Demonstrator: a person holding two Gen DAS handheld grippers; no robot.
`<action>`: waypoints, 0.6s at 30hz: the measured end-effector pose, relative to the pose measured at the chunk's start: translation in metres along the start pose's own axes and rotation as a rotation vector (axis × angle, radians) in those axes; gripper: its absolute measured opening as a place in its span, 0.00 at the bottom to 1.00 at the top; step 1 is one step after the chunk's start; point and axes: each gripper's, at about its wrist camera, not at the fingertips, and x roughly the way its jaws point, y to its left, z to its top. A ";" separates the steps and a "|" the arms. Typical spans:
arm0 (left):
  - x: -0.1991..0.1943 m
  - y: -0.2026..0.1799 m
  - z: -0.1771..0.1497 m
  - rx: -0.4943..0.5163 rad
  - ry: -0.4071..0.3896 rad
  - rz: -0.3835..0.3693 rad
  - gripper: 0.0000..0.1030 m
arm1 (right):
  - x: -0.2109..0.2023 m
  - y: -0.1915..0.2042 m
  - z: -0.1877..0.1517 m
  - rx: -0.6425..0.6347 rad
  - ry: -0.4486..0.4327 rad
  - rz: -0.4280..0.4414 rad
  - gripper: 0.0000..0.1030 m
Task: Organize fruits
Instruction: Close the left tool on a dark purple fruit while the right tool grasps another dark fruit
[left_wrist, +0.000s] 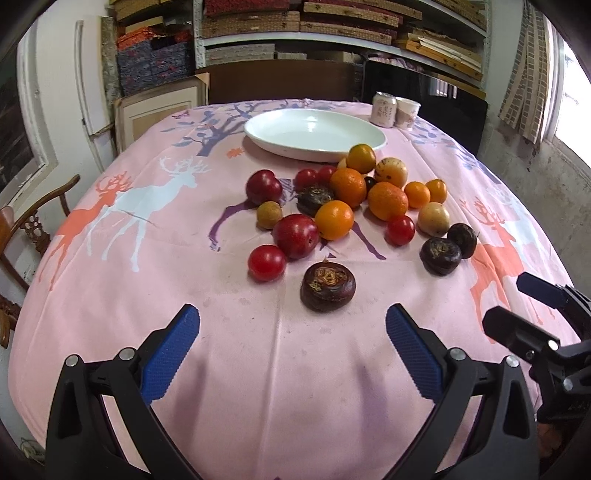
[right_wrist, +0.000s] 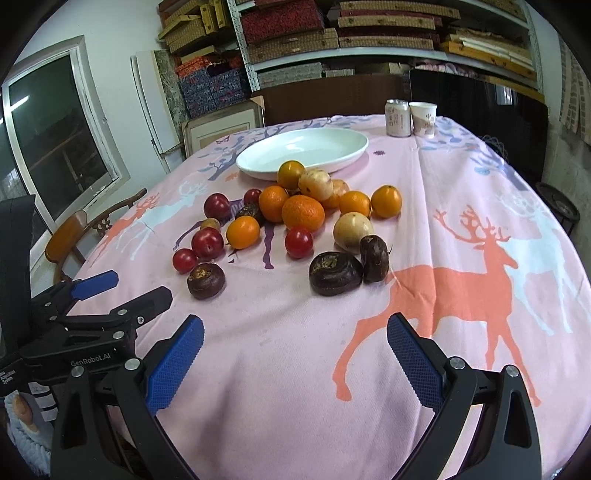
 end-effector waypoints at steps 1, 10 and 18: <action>0.004 0.000 0.001 0.005 0.006 -0.002 0.96 | 0.003 -0.004 0.002 0.008 0.000 -0.002 0.97; 0.034 0.001 0.022 0.054 0.054 -0.062 0.96 | 0.027 -0.026 0.016 0.027 0.064 0.001 0.97; 0.060 -0.010 0.034 0.069 0.134 -0.134 0.79 | 0.050 -0.052 0.034 0.036 0.126 -0.002 0.55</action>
